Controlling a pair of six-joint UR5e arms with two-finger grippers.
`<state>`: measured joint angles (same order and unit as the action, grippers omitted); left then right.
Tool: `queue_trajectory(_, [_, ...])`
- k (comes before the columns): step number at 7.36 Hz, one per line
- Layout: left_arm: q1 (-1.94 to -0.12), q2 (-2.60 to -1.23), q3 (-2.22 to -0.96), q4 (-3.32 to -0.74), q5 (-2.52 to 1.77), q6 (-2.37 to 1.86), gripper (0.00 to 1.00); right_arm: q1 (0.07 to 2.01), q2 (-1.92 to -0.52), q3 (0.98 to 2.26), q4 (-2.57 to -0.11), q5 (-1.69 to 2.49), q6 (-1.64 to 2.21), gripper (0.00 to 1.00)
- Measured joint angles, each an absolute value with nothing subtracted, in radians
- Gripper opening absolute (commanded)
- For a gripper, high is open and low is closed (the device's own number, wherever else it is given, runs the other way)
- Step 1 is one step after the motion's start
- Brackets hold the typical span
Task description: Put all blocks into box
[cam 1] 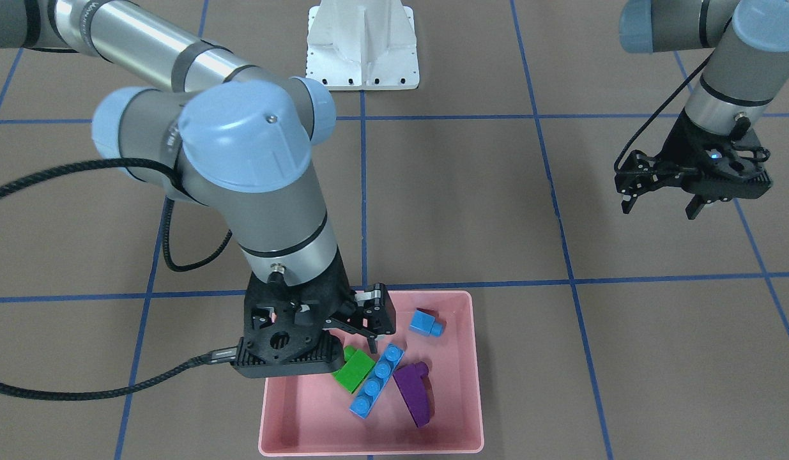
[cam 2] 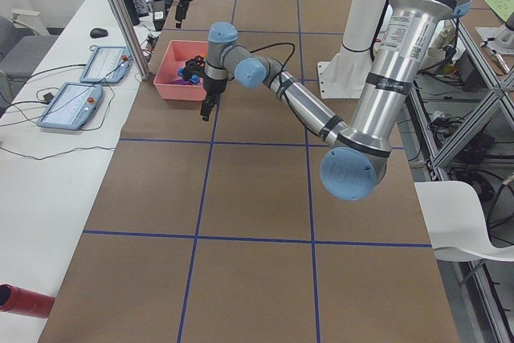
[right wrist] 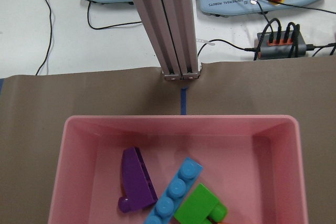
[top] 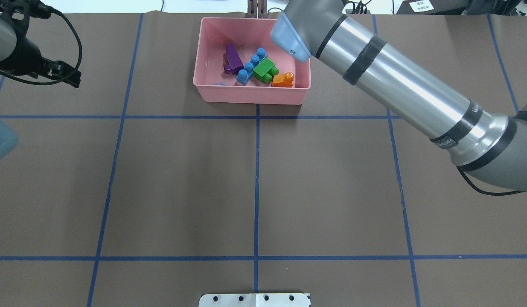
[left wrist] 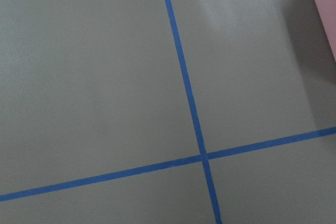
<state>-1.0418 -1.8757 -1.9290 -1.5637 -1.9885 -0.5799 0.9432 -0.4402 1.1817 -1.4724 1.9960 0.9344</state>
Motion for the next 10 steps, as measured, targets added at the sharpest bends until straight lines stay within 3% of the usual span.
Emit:
queue_trajectory(3, [-1.049,-1.848,-1.927,-1.563,-1.969,-0.576,1.0,1.061,-0.737,1.597,-1.758,2.032,0.429,1.0])
queue_trajectory(5, [-1.061,-1.799,-1.934,-1.564,-1.974,-0.576,1.0,1.173,-0.987,1.753,-1.774,2.124,0.316,1.0])
queue_trajectory(7, [-1.093,-1.739,-1.93,-1.561,-1.976,-0.559,1.0,1.282,-1.189,1.774,-1.733,2.232,0.205,1.0])
queue_trajectory(10, [-1.236,-1.573,-1.905,-1.557,-2.1,-0.287,1.0,1.35,-1.377,1.724,-1.677,2.269,0.139,1.0])
